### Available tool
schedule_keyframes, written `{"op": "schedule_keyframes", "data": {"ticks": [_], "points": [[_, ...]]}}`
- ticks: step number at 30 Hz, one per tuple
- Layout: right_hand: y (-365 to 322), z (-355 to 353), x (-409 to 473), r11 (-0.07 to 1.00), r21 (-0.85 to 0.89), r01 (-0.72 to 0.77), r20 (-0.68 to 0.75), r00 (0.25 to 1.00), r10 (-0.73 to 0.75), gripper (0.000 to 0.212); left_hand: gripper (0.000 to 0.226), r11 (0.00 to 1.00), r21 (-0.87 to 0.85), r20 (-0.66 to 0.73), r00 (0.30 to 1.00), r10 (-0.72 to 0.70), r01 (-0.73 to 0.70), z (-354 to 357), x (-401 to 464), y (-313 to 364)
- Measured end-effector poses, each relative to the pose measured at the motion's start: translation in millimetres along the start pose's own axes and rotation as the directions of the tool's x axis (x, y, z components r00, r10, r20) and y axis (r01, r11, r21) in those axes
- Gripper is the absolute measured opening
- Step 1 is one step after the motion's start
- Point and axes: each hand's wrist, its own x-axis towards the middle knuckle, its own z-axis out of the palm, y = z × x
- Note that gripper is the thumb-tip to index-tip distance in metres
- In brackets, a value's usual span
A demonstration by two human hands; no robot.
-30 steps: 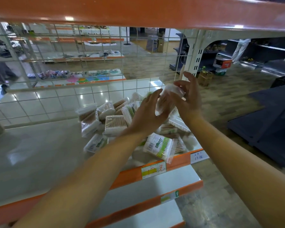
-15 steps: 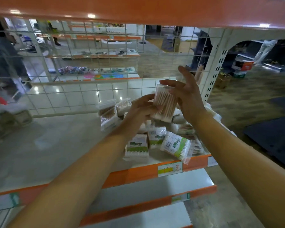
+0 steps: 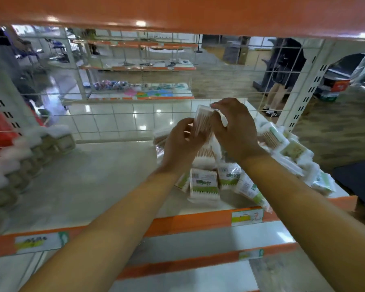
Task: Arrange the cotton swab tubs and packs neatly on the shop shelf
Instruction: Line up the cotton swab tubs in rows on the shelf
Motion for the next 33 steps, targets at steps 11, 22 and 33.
{"op": "schedule_keyframes", "data": {"ticks": [11, 22, 33], "points": [[-48.7, 23.8, 11.7, 0.89, 0.368, -0.269, 0.15, 0.962, 0.229, 0.034, 0.075, 0.992, 0.074, 0.005, 0.994, 0.106, -0.106, -48.4, -0.7, -14.2], [-68.3, 44.7, 14.5, 0.781, 0.575, -0.244, 0.33, 0.943, 0.052, 0.035, 0.06, 0.999, 0.018, 0.154, 0.988, 0.032, -0.035, -104.9, -1.8, -30.2], [-108.2, 81.8, -3.9, 0.791, 0.474, -0.387, 0.341, 0.909, 0.24, 0.051, 0.069, 0.96, 0.188, -0.02, 0.976, 0.217, -0.209, -133.0, -20.4, -66.3]]}}
